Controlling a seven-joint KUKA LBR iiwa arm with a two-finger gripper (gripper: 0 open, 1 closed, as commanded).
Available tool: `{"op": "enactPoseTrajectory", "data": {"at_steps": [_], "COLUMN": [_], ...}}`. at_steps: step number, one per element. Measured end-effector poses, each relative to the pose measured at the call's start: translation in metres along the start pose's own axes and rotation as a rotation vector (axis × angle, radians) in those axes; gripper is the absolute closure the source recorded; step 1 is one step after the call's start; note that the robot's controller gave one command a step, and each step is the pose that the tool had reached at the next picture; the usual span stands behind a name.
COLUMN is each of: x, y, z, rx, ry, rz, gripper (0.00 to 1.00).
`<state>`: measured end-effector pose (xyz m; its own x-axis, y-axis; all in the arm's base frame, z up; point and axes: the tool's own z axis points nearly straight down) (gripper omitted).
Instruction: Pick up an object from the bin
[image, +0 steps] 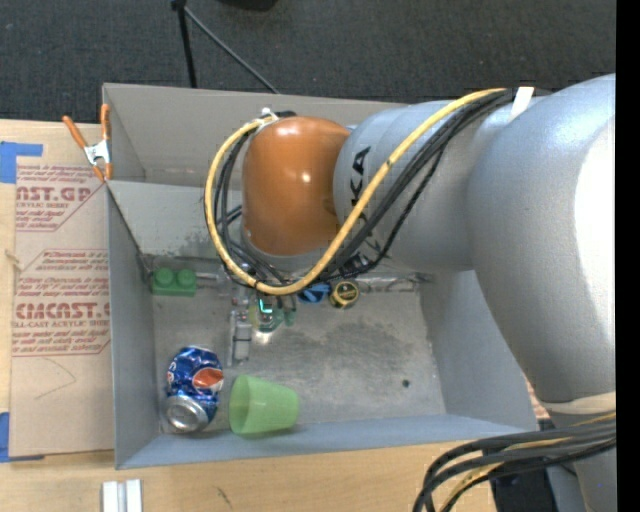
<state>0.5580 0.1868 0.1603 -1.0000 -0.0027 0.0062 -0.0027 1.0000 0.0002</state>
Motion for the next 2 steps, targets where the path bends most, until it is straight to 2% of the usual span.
{"op": "enactPoseTrajectory", "data": {"at_steps": [1,2], "x": [0.0512,0.0492], "y": [0.0096,0.0089], "z": [0.0819,0.0799], "rx": [0.000,0.001], "ry": [-0.004,-0.008], "rz": [-0.503,-0.500], "gripper": [0.00,1.00]}}
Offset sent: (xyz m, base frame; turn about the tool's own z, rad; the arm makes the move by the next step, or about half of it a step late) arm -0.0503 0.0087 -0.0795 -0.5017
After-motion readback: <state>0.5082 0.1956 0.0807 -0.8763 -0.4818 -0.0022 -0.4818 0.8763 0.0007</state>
